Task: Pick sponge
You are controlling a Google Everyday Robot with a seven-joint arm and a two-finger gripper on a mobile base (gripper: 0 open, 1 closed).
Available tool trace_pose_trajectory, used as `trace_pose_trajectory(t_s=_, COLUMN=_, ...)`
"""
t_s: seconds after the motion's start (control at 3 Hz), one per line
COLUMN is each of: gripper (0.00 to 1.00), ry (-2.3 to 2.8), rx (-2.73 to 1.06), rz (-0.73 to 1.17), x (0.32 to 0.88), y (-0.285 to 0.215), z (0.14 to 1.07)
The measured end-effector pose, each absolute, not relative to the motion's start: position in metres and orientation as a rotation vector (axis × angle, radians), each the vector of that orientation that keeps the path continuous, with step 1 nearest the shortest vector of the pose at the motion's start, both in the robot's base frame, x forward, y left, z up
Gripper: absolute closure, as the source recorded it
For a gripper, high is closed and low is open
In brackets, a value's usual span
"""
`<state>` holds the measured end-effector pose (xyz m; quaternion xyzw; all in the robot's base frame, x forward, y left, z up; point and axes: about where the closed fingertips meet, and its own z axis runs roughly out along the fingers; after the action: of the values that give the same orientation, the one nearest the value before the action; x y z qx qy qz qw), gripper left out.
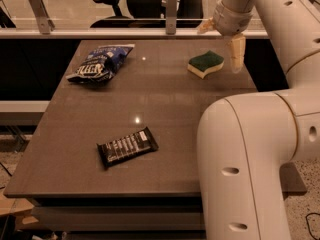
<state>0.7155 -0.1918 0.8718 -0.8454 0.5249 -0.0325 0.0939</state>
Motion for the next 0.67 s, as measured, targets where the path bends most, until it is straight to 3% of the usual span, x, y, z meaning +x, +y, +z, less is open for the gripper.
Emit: trace_pose_trajectory(t_s=0.67, gripper=0.0, ry=1.522, rx=-2.545, rz=-0.026, x=0.7139, y=-0.18, z=0.8552)
